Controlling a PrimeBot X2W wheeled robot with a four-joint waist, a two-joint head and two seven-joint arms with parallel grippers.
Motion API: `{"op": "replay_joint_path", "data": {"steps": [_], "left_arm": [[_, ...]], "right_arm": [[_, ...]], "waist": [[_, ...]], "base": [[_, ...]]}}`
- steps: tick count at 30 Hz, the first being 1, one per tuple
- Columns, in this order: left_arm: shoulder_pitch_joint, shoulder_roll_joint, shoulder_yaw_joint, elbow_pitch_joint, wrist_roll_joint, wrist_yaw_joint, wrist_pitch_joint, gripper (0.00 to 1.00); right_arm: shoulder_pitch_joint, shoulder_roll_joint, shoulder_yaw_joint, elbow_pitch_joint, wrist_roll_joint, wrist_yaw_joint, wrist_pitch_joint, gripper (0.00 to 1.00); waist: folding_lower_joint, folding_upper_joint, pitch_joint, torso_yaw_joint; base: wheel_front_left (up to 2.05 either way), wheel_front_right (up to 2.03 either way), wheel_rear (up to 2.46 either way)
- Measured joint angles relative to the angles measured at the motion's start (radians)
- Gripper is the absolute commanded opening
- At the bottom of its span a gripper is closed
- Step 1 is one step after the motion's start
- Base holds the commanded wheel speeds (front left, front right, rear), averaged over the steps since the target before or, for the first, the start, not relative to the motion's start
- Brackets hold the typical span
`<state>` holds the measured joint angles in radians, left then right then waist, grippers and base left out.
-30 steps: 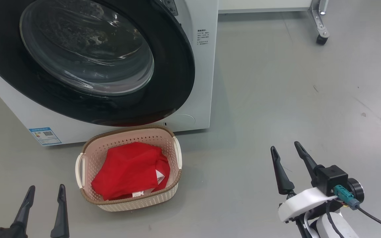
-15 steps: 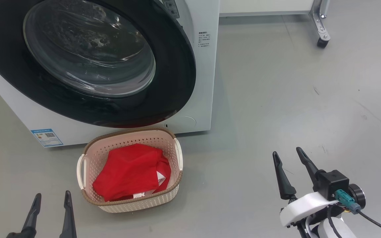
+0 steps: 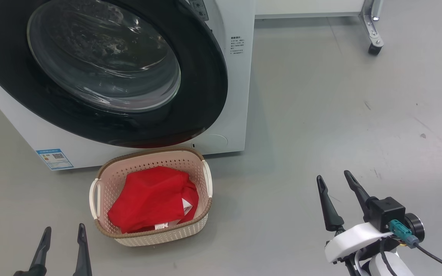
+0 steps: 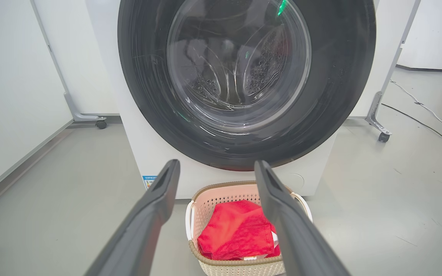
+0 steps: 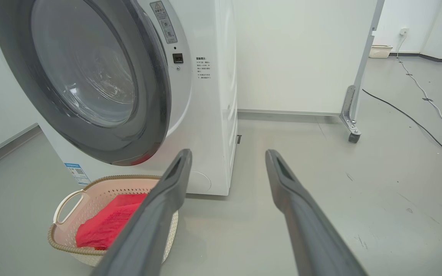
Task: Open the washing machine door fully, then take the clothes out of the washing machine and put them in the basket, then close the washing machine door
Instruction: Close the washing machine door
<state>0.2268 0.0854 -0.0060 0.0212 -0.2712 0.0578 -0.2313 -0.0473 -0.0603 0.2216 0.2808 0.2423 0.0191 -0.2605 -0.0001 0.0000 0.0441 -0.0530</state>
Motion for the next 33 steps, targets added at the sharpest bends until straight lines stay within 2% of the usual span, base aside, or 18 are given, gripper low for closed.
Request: {"op": "replay_joint_path", "data": {"steps": [4, 5, 6, 7, 19, 26, 33], "left_arm": [[-0.002, -0.001, -0.003, 0.004, 0.0, 0.0, 0.0, 1.0], [-0.002, -0.001, -0.003, 0.004, 0.0, 0.0, 0.0, 1.0], [-0.002, -0.002, -0.003, 0.005, 0.0, 0.004, -0.001, 1.0], [-0.002, -0.002, -0.004, 0.006, 0.0, 0.007, -0.006, 1.0], [-0.017, -0.006, -0.023, 0.025, 0.011, 0.007, -0.009, 1.0], [-0.042, -0.008, -0.039, 0.026, 0.018, 0.007, -0.009, 1.0], [-0.072, -0.009, -0.061, 0.025, 0.019, -0.003, -0.017, 1.0]], "right_arm": [[0.0, 0.0, -0.001, 0.0, 0.0, 0.0, 0.0, 1.0], [0.0, 0.0, -0.001, 0.0, 0.0, 0.0, 0.0, 0.76], [0.0, 0.001, -0.001, 0.0, 0.0, 0.0, 0.0, 0.26], [0.0, 0.001, -0.001, 0.0, 0.0, 0.001, 0.0, 0.0], [0.0, 0.001, -0.007, 0.012, 0.0, 0.015, 0.0, 0.0], [-0.018, -0.005, -0.009, 0.022, -0.003, 0.031, 0.0, 0.0], [-0.111, -0.005, -0.005, 0.047, -0.003, 0.041, 0.0, 0.0]], "waist": [[0.0, 0.0, -0.002, 0.001], [0.0, 0.0, -0.002, 0.001], [0.0, 0.0, -0.003, 0.002], [0.0, 0.0, -0.003, 0.002], [0.0, 0.0, -0.013, 0.015], [0.0001, 0.0, -0.014, 0.047], [0.0, 0.0, -0.003, 0.093]], "base": [[0.0, 0.0, 0.0], [0.0, 0.0, 0.0], [0.0, 0.0, 0.0], [0.0, 0.0, 0.0], [0.0, 0.0, 0.0], [0.0, 0.0, 0.0], [0.0, 0.0, 0.0]]}}
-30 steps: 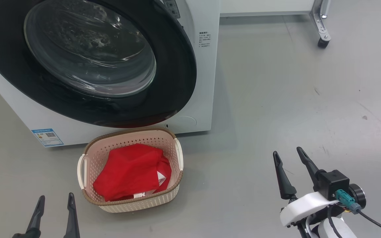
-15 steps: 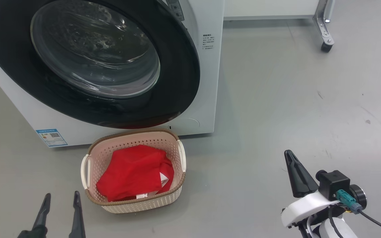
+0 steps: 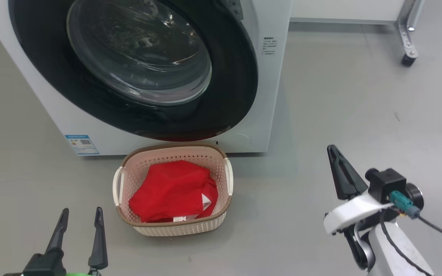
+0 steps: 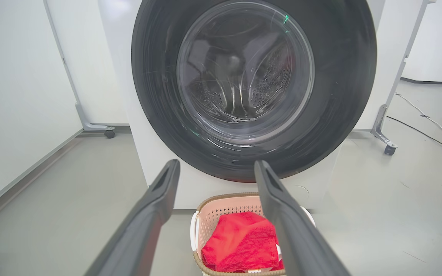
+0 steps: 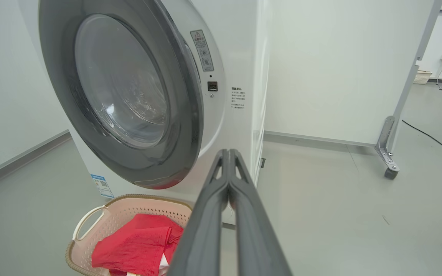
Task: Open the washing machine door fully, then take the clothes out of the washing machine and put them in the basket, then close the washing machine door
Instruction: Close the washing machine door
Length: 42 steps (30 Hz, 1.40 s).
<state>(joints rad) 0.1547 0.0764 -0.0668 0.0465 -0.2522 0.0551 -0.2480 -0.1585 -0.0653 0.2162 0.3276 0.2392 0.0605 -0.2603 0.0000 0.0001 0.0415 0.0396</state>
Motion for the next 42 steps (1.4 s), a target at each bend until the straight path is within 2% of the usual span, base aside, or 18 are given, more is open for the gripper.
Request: {"op": "replay_joint_path", "data": {"steps": [12, 18, 29, 42], "left_arm": [[-0.049, -0.009, -0.032, -0.006, 0.0, -0.015, -0.001, 1.0], [-0.096, -0.02, -0.056, -0.013, -0.001, -0.027, -0.001, 1.0], [-0.184, -0.028, -0.089, -0.013, -0.008, -0.048, -0.001, 1.0], [-0.228, -0.033, -0.09, -0.008, -0.011, -0.052, -0.001, 1.0]], "right_arm": [[-0.227, -0.005, 0.015, 0.071, -0.005, 0.021, 0.045, 0.0], [-0.378, -0.034, 0.018, 0.114, -0.021, 0.03, 0.072, 0.0], [-0.556, -0.073, 0.019, 0.2, -0.048, 0.035, 0.101, 0.0], [-0.703, -0.079, 0.038, 0.3, -0.049, 0.052, 0.105, 0.0]], "waist": [[0.0, 0.0, 0.054, 0.101], [0.0001, 0.0, 0.114, 0.156], [0.0001, 0.0, 0.207, 0.244], [0.0002, 0.0, 0.298, 0.297]], "base": [[0.0, 0.0, 0.0], [0.0, 0.0, 0.0], [0.0, 0.0, 0.0], [0.0, 0.0, 0.0]]}}
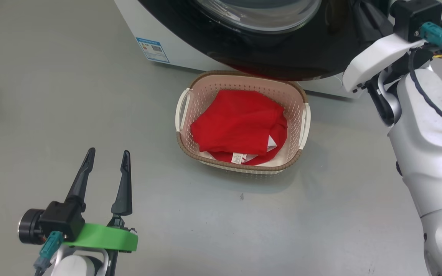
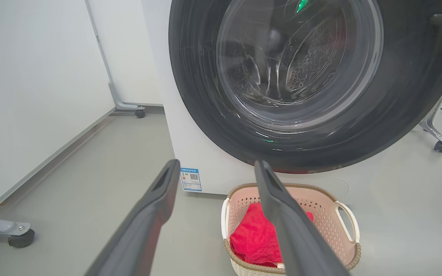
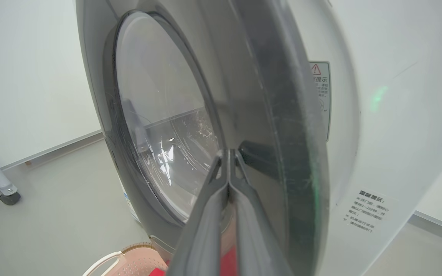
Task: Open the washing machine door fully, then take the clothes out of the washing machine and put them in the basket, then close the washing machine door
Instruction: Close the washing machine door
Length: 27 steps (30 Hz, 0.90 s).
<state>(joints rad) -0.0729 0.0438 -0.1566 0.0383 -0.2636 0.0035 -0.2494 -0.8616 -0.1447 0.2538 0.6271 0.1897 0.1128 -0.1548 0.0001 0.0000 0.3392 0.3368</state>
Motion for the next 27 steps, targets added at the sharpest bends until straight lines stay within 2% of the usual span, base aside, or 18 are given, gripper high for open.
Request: {"op": "replay_joint_path", "data": {"steps": [7, 15, 27], "left_arm": [[-0.033, -0.002, 0.0, -0.003, 0.0, 0.0, -0.003, 1.0], [-0.055, -0.006, -0.01, -0.002, -0.005, -0.001, -0.003, 1.0], [-0.095, -0.01, -0.037, -0.006, -0.035, 0.0, -0.003, 1.0]], "right_arm": [[-0.069, -0.022, -0.009, 0.038, 0.0, 0.001, -0.002, 0.0], [-0.164, -0.078, -0.027, 0.086, -0.008, 0.003, -0.009, 0.0], [-0.26, -0.101, -0.06, 0.151, -0.008, 0.0, -0.019, 0.0]], "waist": [[0.0, 0.0, 0.035, 0.011], [-0.0001, 0.0, 0.074, 0.032], [-0.0001, 0.0, 0.121, 0.058]], "base": [[0.0, 0.0, 0.0], [0.0, 0.0, 0.0], [0.0, 0.0, 0.0]]}}
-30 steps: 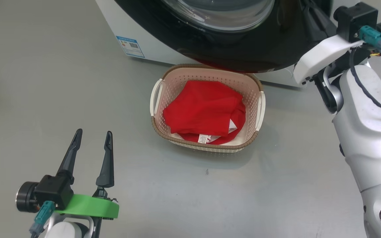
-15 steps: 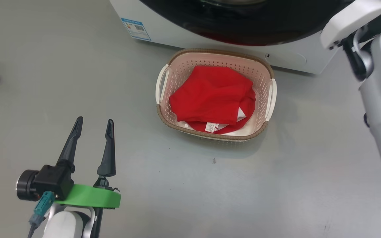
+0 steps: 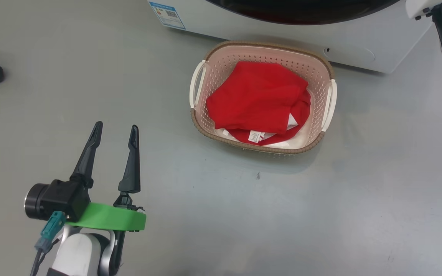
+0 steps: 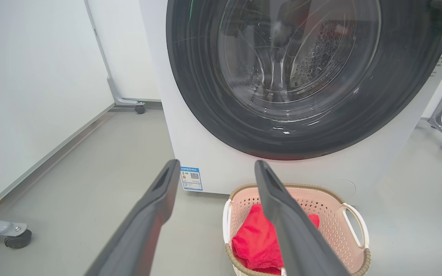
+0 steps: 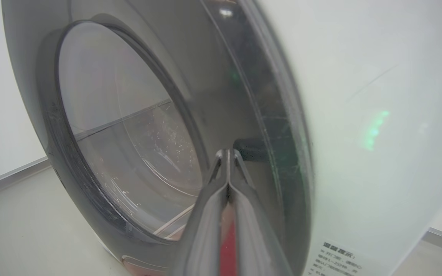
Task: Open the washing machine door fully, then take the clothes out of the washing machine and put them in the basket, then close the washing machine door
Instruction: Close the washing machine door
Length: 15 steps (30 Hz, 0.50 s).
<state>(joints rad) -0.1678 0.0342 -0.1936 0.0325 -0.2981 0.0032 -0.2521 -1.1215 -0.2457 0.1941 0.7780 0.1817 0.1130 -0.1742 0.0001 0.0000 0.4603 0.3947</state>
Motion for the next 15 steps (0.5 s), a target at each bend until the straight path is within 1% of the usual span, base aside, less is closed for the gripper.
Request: {"op": "replay_joint_path", "data": {"steps": [8, 15], "left_arm": [[-0.016, -0.001, -0.003, 0.001, 0.0, 0.001, 0.0, 1.0], [-0.018, -0.001, 0.001, 0.008, 0.0, 0.011, 0.0, 1.0]], "right_arm": [[-0.018, 0.013, -0.009, 0.044, 0.01, 0.0, -0.024, 0.0], [-0.021, 0.017, 0.029, 0.072, 0.001, 0.0, -0.049, 0.0]], "waist": [[0.0, 0.0, 0.013, 0.008], [0.0, 0.0, 0.004, 0.002]], "base": [[0.0, 0.0, 0.0], [0.0, 0.0, 0.0]]}}
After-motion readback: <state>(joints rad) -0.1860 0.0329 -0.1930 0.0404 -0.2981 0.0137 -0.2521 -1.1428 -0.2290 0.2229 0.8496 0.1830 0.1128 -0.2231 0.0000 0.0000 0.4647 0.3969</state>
